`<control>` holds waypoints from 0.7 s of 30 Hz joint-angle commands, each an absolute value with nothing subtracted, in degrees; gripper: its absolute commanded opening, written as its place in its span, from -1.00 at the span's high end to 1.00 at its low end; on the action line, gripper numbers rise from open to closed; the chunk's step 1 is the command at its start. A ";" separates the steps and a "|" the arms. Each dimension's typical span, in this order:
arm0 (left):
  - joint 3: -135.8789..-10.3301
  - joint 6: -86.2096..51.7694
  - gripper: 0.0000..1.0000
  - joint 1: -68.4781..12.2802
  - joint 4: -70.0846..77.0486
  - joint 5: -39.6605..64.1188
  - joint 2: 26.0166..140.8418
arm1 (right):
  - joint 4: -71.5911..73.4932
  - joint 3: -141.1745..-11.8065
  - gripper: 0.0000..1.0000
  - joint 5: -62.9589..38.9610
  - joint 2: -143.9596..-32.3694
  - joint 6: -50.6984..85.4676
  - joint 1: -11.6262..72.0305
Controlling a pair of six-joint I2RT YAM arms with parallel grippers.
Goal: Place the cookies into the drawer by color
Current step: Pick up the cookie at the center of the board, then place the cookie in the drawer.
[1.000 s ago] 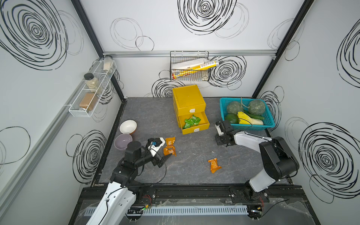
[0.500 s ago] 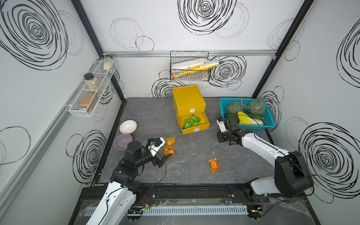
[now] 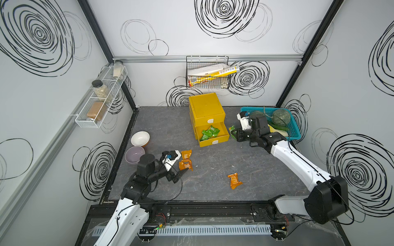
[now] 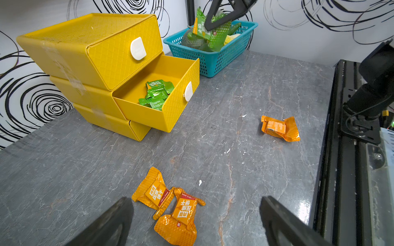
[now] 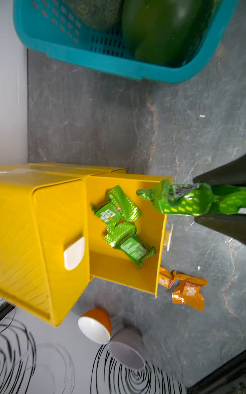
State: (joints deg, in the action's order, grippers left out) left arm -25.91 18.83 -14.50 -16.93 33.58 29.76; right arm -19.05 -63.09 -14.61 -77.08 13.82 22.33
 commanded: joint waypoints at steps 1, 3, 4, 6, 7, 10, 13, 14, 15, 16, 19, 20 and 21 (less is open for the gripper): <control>-26.18 18.63 -0.98 -14.08 -15.64 33.52 30.15 | -15.61 -66.47 0.86 -18.52 -80.22 16.87 22.98; -25.76 18.33 -0.98 -14.23 -14.95 33.28 29.82 | -14.67 -67.91 0.85 -18.34 -81.77 17.18 23.44; -25.91 18.45 -0.98 -14.33 -15.30 34.03 29.87 | -14.16 -68.39 0.85 -18.13 -82.48 17.54 23.64; -26.53 18.85 -0.98 -14.16 -16.19 34.82 30.36 | -13.01 -69.02 0.85 -18.24 -83.72 18.46 23.82; -26.63 18.66 -0.98 -14.04 -16.34 34.20 30.49 | -12.63 -69.65 0.84 -18.37 -84.57 18.71 23.86; -26.16 18.14 -0.98 -14.30 -15.32 33.32 30.31 | -11.36 -70.87 0.80 -17.86 -86.54 18.39 24.09; -26.91 18.51 -0.98 -14.35 -16.41 34.74 30.91 | -10.89 -72.22 0.75 -17.01 -88.87 18.13 24.15; -27.00 18.36 -0.98 -14.24 -16.54 34.45 31.15 | -11.15 -73.08 0.71 -17.05 -90.01 18.02 24.17; -26.86 18.16 -0.98 -14.18 -16.34 33.89 31.11 | -11.25 -73.81 0.66 -17.14 -90.98 17.81 24.17; -26.65 18.02 -0.98 -14.22 -15.88 33.51 30.96 | -11.25 -74.43 0.59 -17.14 -91.83 17.60 24.17; -27.36 17.66 -0.98 -14.37 -16.23 34.09 31.14 | -11.97 -75.53 0.28 -16.43 -93.48 17.07 24.26; -28.24 17.10 -0.98 -14.23 -16.70 33.91 31.56 | -12.47 -75.80 0.20 -15.82 -93.68 16.88 24.27; -28.90 16.41 -0.98 -14.03 -16.87 33.19 31.86 | -12.86 -75.91 0.16 -15.34 -93.69 16.64 24.26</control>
State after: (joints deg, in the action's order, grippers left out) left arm -26.06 17.96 -14.46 -17.06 33.34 31.22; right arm -12.75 -74.19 -16.71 -93.62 17.52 23.92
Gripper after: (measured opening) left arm 0.991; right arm 0.409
